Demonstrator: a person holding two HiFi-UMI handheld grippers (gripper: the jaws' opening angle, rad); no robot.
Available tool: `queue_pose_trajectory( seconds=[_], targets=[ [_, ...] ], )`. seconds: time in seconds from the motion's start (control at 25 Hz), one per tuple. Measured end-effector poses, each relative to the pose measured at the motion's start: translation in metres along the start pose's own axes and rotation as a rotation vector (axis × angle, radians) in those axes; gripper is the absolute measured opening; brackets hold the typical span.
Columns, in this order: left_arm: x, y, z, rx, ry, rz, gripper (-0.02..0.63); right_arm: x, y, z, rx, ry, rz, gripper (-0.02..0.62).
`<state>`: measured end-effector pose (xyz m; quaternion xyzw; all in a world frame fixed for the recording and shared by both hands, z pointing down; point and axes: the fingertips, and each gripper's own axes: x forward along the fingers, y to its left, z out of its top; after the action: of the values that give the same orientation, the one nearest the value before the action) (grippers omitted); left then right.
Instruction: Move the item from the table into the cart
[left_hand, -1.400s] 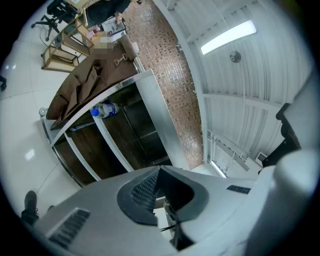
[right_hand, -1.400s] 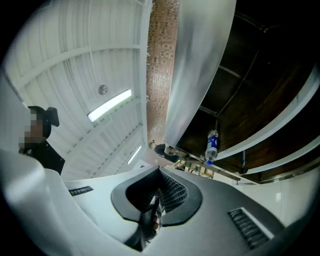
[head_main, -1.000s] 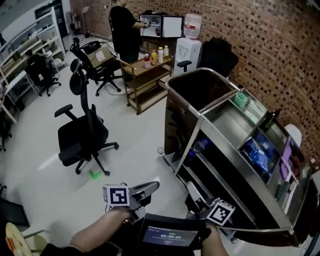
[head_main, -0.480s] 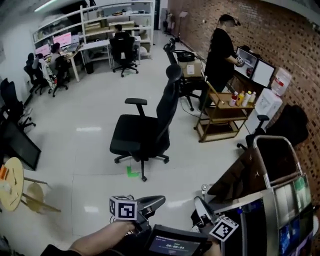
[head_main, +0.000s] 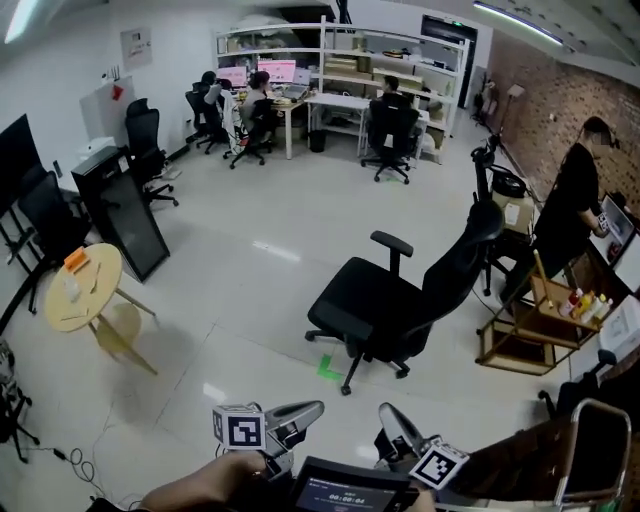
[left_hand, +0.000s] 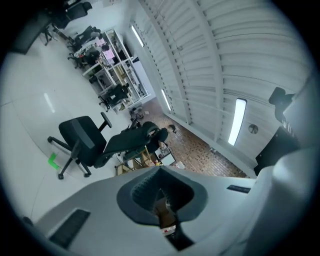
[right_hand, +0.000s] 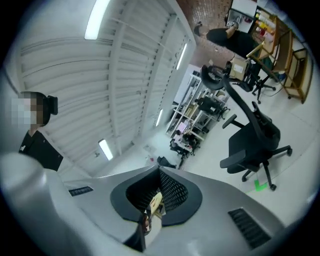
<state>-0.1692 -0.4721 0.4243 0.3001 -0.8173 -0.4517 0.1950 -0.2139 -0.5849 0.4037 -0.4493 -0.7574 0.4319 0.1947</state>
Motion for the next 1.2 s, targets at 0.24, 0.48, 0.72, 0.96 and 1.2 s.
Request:
queue_pose_trajectory(
  seconds=[0.24,0.48,0.72,0.96,1.2],
  targets=[
    [-0.115,0.069,0.106,-0.006,-0.207,0.108,0.003,0.157,0.031,-0.075,0.001,0.198,0.088,0.000],
    [-0.265,0.136,0.198,0.037,-0.371,0.217,0.003,0.314,0.083,-0.181,-0.016,0.343,0.210,0.000],
    [-0.391,0.201,0.271,0.020,-0.557,0.338,0.002,0.452,0.124,-0.282,-0.011,0.536,0.332,0.000],
    [-0.475,0.258,0.348,0.024,-0.734,0.474,0.003,0.583,0.141,-0.341,0.017,0.698,0.452,0.000],
    [-0.580,0.304,0.410,-0.002,-0.909,0.576,0.002,0.703,0.171,-0.422,0.035,0.845,0.556,0.000]
  ],
)
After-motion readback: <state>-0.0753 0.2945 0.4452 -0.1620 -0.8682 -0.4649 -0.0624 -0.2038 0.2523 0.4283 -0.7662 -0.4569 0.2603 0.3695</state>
